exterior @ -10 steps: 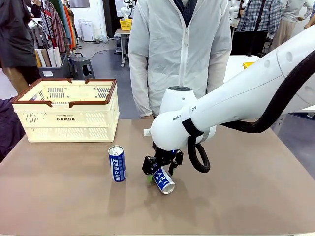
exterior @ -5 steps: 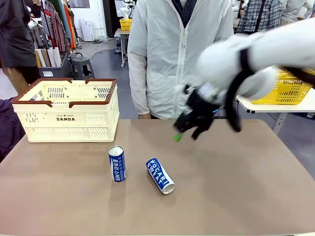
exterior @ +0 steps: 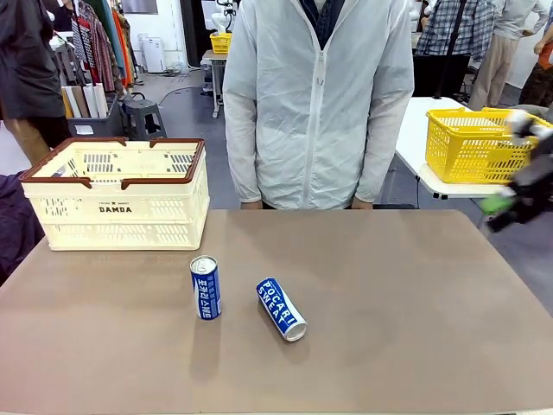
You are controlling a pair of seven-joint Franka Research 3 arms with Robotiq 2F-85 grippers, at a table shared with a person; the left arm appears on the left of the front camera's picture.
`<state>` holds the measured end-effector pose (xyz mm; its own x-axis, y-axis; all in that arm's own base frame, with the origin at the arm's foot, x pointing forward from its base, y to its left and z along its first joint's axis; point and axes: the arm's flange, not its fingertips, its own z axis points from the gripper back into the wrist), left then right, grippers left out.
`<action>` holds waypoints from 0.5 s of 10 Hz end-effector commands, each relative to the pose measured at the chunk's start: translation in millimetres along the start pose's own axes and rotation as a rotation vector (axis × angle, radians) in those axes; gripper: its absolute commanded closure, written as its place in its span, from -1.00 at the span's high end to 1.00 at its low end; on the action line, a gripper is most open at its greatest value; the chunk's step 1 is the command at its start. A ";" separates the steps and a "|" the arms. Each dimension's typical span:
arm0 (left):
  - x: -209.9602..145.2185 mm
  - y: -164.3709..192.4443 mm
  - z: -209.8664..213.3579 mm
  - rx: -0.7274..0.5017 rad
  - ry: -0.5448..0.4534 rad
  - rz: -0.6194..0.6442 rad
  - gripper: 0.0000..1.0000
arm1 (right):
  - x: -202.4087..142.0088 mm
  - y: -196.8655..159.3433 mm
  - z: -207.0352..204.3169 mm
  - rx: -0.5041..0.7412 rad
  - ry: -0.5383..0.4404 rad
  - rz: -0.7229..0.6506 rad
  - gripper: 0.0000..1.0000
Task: Place the drinks into the Shopping basket.
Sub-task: Pick up one drink and place it into the Shopping basket.
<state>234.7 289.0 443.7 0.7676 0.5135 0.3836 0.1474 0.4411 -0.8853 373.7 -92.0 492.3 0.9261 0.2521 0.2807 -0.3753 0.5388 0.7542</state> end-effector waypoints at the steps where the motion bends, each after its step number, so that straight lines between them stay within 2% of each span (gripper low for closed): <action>1: 1.3 -0.7 0.4 -0.022 -0.017 -0.018 1.00 | -29.4 -39.7 43.2 0.301 -0.151 0.006 1.00; 2: 1.3 -0.7 0.4 -0.022 -0.017 -0.018 1.00 | -55.9 -62.6 53.7 0.386 -0.243 -0.061 1.00; 3: 1.3 -0.7 0.4 -0.022 -0.017 -0.018 1.00 | -75.6 -74.3 53.4 0.366 -0.336 -0.143 1.00; 4: 1.3 -0.7 0.4 -0.022 -0.017 -0.018 1.00 | -81.8 -75.0 45.2 0.362 -0.464 -0.121 1.00; 5: 1.3 -0.7 0.4 -0.022 -0.017 -0.018 1.00 | -81.9 -61.9 61.0 0.324 -0.254 -0.090 1.00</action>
<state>234.8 289.0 443.7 0.7677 0.5132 0.3837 0.1475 0.4411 -0.8853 316.6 -210.0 439.7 0.9486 -0.1244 0.2910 -0.2603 0.2159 0.9411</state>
